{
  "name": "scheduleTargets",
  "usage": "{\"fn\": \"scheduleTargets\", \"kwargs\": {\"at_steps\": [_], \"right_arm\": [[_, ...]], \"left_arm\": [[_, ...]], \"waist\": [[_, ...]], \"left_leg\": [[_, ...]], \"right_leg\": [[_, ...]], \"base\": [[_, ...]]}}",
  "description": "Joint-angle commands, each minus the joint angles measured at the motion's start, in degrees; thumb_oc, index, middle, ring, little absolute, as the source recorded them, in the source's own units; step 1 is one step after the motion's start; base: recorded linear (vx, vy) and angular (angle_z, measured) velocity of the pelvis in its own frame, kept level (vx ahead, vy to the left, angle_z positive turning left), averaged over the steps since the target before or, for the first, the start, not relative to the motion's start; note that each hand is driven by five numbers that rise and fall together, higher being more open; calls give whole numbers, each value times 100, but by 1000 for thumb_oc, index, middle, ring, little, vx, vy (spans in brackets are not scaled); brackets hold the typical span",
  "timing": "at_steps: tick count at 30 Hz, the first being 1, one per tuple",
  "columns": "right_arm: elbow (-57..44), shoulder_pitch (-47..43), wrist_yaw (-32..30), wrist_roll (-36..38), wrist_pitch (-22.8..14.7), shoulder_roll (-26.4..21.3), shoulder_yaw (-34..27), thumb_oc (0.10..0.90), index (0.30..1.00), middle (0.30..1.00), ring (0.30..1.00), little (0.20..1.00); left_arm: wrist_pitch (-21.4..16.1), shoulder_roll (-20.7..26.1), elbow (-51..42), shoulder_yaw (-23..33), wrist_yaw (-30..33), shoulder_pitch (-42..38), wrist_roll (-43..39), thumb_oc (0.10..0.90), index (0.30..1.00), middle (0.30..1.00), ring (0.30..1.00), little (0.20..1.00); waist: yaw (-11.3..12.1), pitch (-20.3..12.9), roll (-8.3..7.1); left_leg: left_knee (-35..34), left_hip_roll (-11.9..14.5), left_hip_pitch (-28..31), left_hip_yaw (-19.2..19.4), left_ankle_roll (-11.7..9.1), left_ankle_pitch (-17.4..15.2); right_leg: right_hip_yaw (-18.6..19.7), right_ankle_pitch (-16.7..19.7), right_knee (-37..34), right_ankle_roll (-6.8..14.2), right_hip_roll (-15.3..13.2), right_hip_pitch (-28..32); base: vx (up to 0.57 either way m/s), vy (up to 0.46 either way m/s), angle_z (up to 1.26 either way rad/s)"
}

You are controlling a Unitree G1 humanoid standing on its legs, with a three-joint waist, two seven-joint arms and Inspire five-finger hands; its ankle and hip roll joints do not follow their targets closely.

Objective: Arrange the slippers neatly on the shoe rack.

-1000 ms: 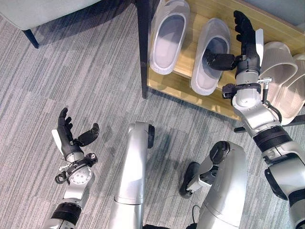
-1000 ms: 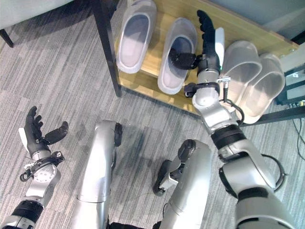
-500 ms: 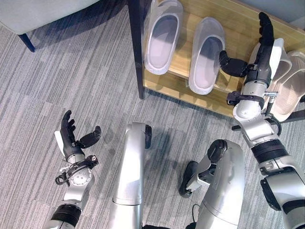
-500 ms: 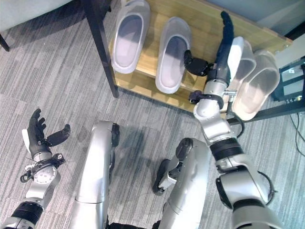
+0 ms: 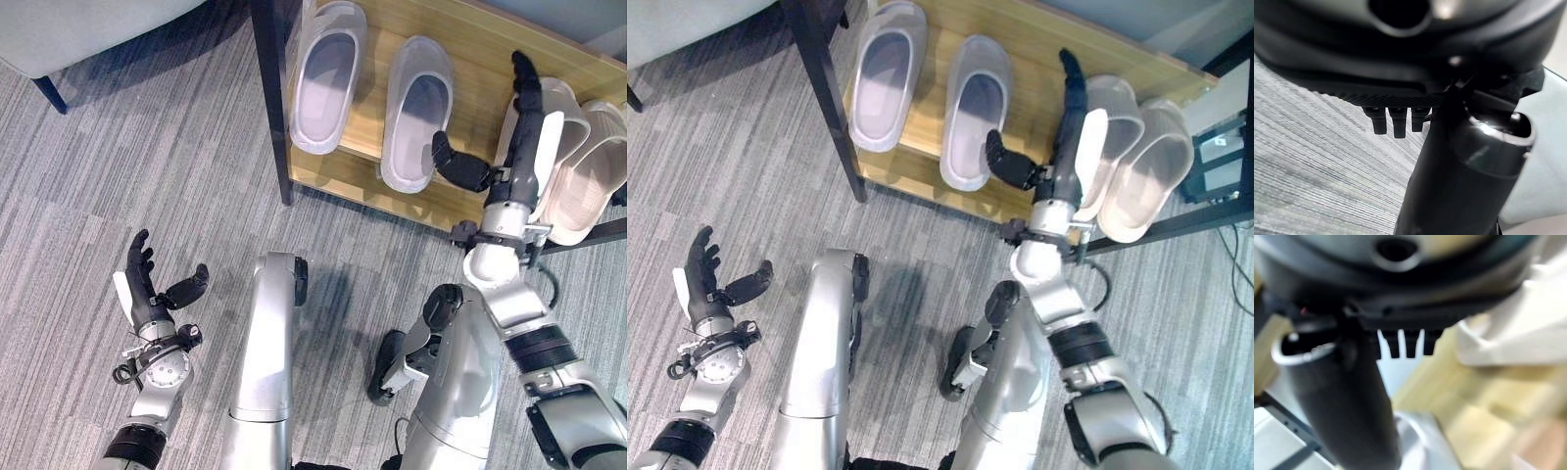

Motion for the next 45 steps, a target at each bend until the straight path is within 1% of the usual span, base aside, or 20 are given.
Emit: {"fn": "scheduleTargets", "kwargs": {"at_steps": [1, 6, 10, 17, 24, 26, 27, 28, 31, 32, 33, 36, 42, 45], "right_arm": [[-924, -252, -79, -87, -616, 9, -287, 800, 900, 900, 900, 900], [-880, -114, 231, 142, -678, 102, -59, 800, 900, 900, 900, 900], [-855, -130, 318, 213, -690, 149, 7, 800, 900, 900, 900, 900], [-528, -492, 252, 587, -825, 297, 57, 800, 900, 900, 900, 900], [-377, -826, 124, 789, -925, 357, -41, 800, 900, 900, 900, 900], [-188, -972, 126, 1062, -1024, 422, -46, 800, 900, 900, 900, 900], [-58, -1111, 189, 1352, -1092, 473, -10, 800, 900, 900, 900, 900], [-44, -1121, 196, 1364, -1100, 471, -8, 800, 900, 900, 900, 900], [304, -1432, 275, 1812, -1188, 559, 106, 800, 900, 900, 900, 900], [321, -1443, 280, 1821, -1197, 558, 110, 800, 900, 900, 900, 900], [403, -1505, 302, 2038, -1245, 636, 126, 800, 900, 900, 900, 900], [414, -1487, 320, 2182, -1298, 693, 126, 800, 900, 900, 900, 900], [547, -1579, 465, 2811, -1451, 983, 186, 800, 900, 900, 900, 900], [568, -1634, 452, 2807, -1448, 1088, 226, 800, 900, 900, 900, 900]], "left_arm": [[-299, 97, -207, -23, 281, 27, 306, 800, 900, 900, 900, 900], [-293, 114, -214, -18, 267, 22, 345, 800, 900, 900, 900, 900], [-285, 122, -197, -42, 262, -1, 377, 800, 900, 900, 900, 900], [-269, 170, -153, -116, 300, -53, 469, 800, 900, 900, 900, 900], [-289, 182, -161, -155, 267, -44, 466, 800, 900, 900, 900, 900], [-270, 215, -170, -217, 269, -68, 511, 800, 900, 900, 900, 900], [-240, 250, -179, -265, 239, -85, 558, 800, 900, 900, 900, 900], [-239, 251, -179, -263, 239, -86, 559, 800, 900, 900, 900, 900], [-167, 332, -127, -396, 194, -137, 698, 800, 900, 900, 900, 900], [-166, 331, -127, -395, 197, -139, 701, 800, 900, 900, 900, 900], [-113, 372, -137, -454, 196, -142, 791, 800, 900, 900, 900, 900], [-80, 411, -154, -486, 212, -131, 879, 800, 900, 900, 900, 900], [57, 486, -174, -605, 248, -131, 1061, 800, 900, 900, 900, 900], [95, 527, -198, -661, 270, -154, 1182, 800, 900, 900, 900, 900]], "waist": [[223, -227, -72], [223, -227, -73], [229, -227, -68], [272, -227, -29], [284, -227, 6], [294, -227, 15], [302, -227, 15], [301, -227, 13], [326, -227, 22], [326, -227, 21], [329, -227, 23], [320, -227, 24], [340, -227, 44], [342, -227, 56]], "left_leg": [[50, -228, 126, -410, 87, -373], [50, -227, 126, -386, 82, -355], [46, -241, 126, -394, 78, -347], [25, -244, 126, -378, 68, -324], [53, -263, 126, -372, 54, -311], [66, -265, 126, -367, 44, -306], [70, -259, 126, -366, 34, -305], [70, -258, 126, -365, 34, -306], [71, -251, 126, -365, 20, -298], [71, -249, 126, -364, 20, -300], [72, -241, 126, -355, 16, -298], [68, -241, 126, -357, 16, -301], [80, -231, 126, -347, 2, -314], [77, -237, 126, -344, 2, -318]], "right_leg": [[756, 131, 181, -329, -26, 144], [758, 141, 181, -321, -27, 125], [759, 146, 175, -317, -26, 130], [753, 165, 169, -317, -33, 137], [764, 161, 211, -317, -17, 131], [769, 163, 232, -319, -14, 122], [770, 169, 243, -321, -17, 115], [770, 169, 243, -321, -16, 114], [794, 171, 269, -324, -2, 101], [794, 171, 269, -324, -1, 100], [789, 163, 281, -326, -8, 100], [799, 150, 288, -327, -13, 100], [795, 152, 299, -337, -16, 96], [797, 149, 301, -341, -10, 95]], "base": [[0, 0, 0], [-1, 0, -1], [0, 0, 0], [0, 0, 0], [0, 0, 0], [0, 0, 0], [0, 0, 0], [0, 0, 0], [0, 0, 0], [0, 0, 0], [0, 0, 0], [0, 0, 0], [0, 0, 0], [0, 0, 0]]}}
